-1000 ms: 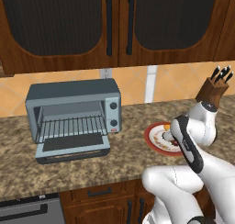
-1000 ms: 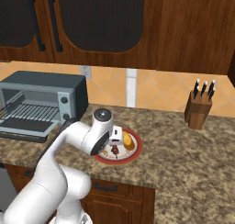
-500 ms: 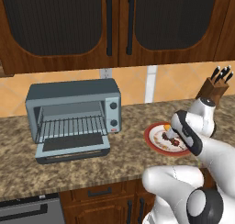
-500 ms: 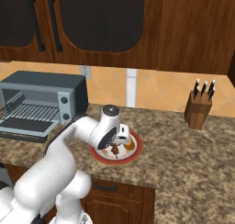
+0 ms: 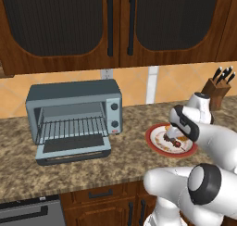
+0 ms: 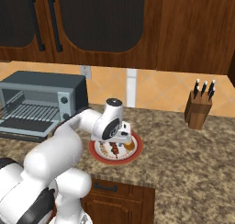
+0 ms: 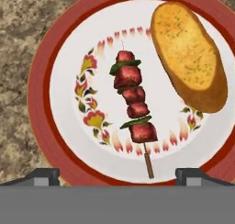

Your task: Pick up the kebab skewer and baguette bread, and place them inside the toaster oven. Close the toaster oven door and start by setting the timer.

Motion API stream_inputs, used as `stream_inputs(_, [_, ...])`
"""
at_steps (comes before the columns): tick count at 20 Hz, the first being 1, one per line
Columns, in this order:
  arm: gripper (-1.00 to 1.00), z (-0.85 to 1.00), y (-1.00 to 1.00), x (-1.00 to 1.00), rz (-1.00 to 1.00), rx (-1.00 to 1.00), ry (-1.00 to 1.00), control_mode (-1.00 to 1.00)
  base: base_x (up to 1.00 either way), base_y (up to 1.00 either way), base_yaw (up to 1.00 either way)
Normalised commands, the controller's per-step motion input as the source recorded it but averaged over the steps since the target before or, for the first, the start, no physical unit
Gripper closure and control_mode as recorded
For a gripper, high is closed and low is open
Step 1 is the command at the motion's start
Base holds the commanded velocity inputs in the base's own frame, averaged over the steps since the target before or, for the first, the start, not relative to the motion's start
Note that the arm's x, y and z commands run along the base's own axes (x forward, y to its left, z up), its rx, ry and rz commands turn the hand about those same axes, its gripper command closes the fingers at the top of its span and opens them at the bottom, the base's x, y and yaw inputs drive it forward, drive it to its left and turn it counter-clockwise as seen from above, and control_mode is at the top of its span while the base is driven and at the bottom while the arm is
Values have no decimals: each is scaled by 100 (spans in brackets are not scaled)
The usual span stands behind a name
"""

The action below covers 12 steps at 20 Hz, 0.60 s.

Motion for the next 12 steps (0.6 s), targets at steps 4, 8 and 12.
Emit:
stream_inputs(4, [-100,-34,0,3,0,-1,0,-100,0,0,0])
stream_inputs(8, [-100,-48,0,9,0,-3,0,-100,0,0,0])
stream_inputs(12, [-100,-27,0,20,0,0,0,-100,0,0,0])
